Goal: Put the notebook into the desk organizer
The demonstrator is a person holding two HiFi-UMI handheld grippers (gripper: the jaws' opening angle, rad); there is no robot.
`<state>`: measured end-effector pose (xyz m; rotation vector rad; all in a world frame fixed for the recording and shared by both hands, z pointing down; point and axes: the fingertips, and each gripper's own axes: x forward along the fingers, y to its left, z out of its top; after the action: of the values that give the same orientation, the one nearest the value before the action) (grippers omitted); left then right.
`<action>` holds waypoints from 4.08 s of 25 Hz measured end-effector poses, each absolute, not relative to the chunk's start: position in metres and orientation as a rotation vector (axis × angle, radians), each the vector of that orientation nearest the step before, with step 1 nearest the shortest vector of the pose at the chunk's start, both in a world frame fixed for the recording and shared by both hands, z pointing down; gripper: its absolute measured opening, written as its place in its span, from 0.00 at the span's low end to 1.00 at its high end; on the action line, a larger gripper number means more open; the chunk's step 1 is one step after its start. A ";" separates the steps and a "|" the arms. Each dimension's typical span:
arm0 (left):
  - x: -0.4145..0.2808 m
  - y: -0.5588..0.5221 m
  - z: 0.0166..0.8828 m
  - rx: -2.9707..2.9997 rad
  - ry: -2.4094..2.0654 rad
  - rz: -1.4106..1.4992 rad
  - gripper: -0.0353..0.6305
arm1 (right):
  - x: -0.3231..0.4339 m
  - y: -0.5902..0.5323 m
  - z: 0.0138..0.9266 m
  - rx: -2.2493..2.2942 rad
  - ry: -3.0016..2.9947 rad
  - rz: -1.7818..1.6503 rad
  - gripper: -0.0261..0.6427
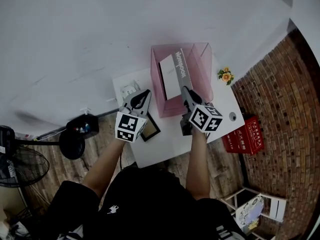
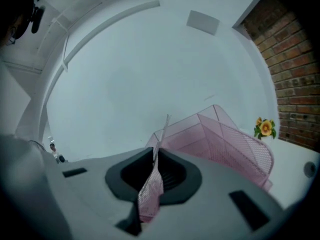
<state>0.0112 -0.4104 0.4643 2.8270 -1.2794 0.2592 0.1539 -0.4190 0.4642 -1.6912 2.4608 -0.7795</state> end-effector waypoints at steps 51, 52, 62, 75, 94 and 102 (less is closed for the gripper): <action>0.018 -0.377 0.488 2.775 -1.292 0.364 0.06 | 0.176 -0.413 0.526 -1.912 3.088 -0.567 0.21; 0.018 -0.375 0.488 2.774 -1.298 0.364 0.06 | 0.178 -0.413 0.527 -1.924 3.085 -0.568 0.19; 0.021 -0.343 0.478 2.772 -1.352 0.341 0.06 | 0.194 -0.390 0.512 -1.988 2.996 -0.505 0.04; 0.046 -0.265 0.450 2.824 -1.385 0.300 0.06 | 0.214 -0.292 0.474 -1.856 2.743 -0.450 0.04; 0.048 -0.187 0.413 2.874 -1.397 0.177 0.06 | 0.220 -0.183 0.432 -1.792 2.586 -0.356 0.04; 0.029 -0.178 0.407 2.912 -1.297 0.121 0.06 | 0.208 -0.150 0.415 -1.897 2.436 -0.328 0.04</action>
<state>0.0290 -0.1779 0.4072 2.9117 -1.2971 0.1213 0.2081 -0.1503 0.4149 -1.8970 2.4363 -0.3283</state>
